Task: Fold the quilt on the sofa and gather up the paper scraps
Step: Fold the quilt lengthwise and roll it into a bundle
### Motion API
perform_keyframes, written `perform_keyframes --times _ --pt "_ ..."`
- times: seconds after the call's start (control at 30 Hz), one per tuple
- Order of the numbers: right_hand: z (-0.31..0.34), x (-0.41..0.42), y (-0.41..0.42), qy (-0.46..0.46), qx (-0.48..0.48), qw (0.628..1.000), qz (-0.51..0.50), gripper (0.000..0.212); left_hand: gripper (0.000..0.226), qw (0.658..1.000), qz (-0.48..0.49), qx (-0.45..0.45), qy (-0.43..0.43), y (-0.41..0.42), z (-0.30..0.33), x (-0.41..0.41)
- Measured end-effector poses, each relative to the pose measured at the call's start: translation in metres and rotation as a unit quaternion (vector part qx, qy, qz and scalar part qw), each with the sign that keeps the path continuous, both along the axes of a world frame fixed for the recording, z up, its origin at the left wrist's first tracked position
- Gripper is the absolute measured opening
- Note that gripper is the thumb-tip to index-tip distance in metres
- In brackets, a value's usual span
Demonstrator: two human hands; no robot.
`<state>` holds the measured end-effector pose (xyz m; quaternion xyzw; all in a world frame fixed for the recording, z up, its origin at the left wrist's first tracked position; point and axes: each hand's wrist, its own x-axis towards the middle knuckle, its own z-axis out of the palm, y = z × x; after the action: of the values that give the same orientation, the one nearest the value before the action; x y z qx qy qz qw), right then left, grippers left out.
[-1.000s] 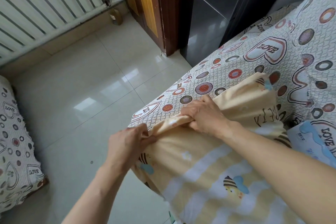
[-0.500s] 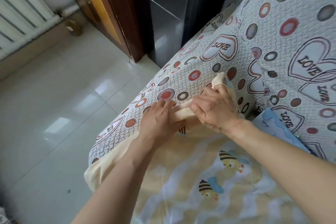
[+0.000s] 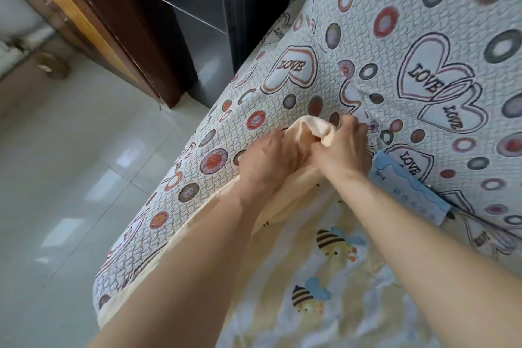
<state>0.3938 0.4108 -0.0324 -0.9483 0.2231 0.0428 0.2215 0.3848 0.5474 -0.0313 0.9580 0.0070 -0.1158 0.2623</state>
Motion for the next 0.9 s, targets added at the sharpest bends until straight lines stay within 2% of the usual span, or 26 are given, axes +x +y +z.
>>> perform_keyframes --times 0.07,0.1,0.17,0.2,0.27,0.33,0.4,0.47,0.5,0.57,0.63,0.67,0.73,0.8,0.9 --pt "0.004 0.008 -0.002 0.005 0.11 0.991 -0.075 0.015 0.02 0.999 0.049 -0.013 -0.011 0.01 -0.003 0.003" --pt "0.006 0.01 0.0 -0.036 0.159 0.982 -0.096 0.008 0.019 0.997 0.077 -0.029 -0.009 0.018 -0.005 0.005" --pt "0.017 0.014 0.011 -0.138 0.251 0.951 -0.115 0.014 0.019 0.988 0.114 -0.102 0.006 0.034 -0.008 0.006" --pt "0.022 0.016 0.019 -0.154 0.295 0.938 -0.093 0.014 0.022 0.979 0.127 -0.162 0.014 0.04 -0.007 0.007" --pt "0.029 0.018 0.037 -0.092 0.365 0.926 -0.007 0.019 0.036 0.945 0.159 -0.281 0.055 0.043 0.004 0.005" --pt "0.024 0.016 0.047 -0.014 0.409 0.91 0.061 0.022 0.054 0.918 0.182 -0.332 0.116 0.043 0.018 0.006" --pt "0.012 0.014 0.043 -0.065 0.38 0.921 0.06 0.024 0.056 0.94 0.15 -0.273 0.138 0.042 0.019 0.008" --pt "-0.002 0.013 0.027 -0.124 0.287 0.95 0.008 0.033 0.044 0.969 0.098 -0.175 0.144 0.044 0.012 0.008" --pt "-0.007 0.014 0.016 -0.123 0.238 0.963 -0.013 0.034 0.037 0.977 0.083 -0.133 0.142 0.043 0.009 0.008" --pt "-0.018 0.017 -0.004 -0.048 0.191 0.98 -0.009 0.036 0.026 0.987 0.07 -0.084 0.117 0.043 0.003 0.006" --pt "-0.027 0.019 -0.017 0.062 0.152 0.986 0.035 0.055 0.018 0.991 0.064 -0.088 0.08 0.042 0.001 0.003" --pt "-0.027 0.022 -0.022 0.095 0.145 0.983 0.054 0.055 0.016 0.991 0.063 -0.094 0.064 0.043 0.001 0.002" --pt "-0.022 0.027 -0.028 0.108 0.18 0.974 0.089 0.031 0.015 0.993 0.067 -0.09 0.034 0.046 -0.003 -0.002" --pt "-0.011 0.035 -0.027 0.064 0.181 0.974 0.12 0.013 0.013 0.993 0.085 -0.08 -0.014 0.051 -0.006 -0.005" --pt "0.003 0.054 -0.023 -0.078 0.071 0.985 0.139 0.016 0.01 0.985 0.107 -0.077 -0.109 0.056 -0.002 0.0"
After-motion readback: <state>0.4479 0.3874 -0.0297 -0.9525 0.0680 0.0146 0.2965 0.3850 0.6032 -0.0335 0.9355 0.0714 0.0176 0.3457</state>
